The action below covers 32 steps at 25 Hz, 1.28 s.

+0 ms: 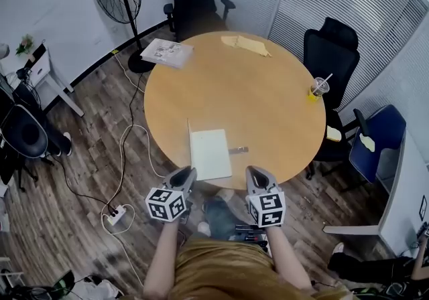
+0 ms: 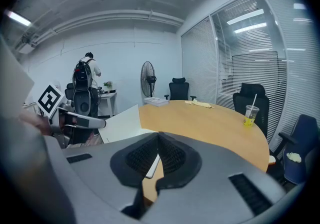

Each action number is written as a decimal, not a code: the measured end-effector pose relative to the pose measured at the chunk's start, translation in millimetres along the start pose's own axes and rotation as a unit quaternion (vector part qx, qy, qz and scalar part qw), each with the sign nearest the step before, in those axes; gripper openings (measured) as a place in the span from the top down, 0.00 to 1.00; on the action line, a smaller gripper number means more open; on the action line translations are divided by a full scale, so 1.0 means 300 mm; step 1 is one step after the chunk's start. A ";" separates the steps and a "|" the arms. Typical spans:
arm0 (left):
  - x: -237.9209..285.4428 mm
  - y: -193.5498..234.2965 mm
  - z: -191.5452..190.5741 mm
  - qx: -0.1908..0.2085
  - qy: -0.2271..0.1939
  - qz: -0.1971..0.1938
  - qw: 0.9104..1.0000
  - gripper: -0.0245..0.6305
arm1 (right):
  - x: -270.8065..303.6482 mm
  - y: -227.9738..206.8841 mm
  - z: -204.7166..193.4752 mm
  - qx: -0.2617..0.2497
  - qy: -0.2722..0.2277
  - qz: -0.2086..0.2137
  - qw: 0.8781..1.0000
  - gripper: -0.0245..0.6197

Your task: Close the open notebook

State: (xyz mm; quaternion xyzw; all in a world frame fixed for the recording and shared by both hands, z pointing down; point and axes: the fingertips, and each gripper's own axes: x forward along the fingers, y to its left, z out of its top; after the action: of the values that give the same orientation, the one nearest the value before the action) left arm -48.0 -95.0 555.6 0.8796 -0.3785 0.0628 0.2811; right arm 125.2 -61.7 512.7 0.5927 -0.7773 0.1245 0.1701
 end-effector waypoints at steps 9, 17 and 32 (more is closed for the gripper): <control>0.037 -0.049 -0.008 0.005 0.002 -0.027 1.000 0.82 | 0.012 -0.009 -0.017 0.015 0.004 0.002 1.000 0.94; 0.073 -0.082 -0.014 0.010 0.012 -0.041 0.999 0.81 | 0.026 -0.013 -0.021 0.023 0.007 0.006 1.000 0.95; 0.160 -0.158 -0.059 0.021 0.046 -0.071 0.996 0.78 | 0.054 -0.048 -0.064 0.034 0.024 0.002 0.999 0.95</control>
State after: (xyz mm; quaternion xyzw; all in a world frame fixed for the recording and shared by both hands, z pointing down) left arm 20.7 -89.3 564.8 0.9063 -0.3002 0.0914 0.2833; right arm 137.3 -72.3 536.7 0.5932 -0.7698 0.1652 0.1681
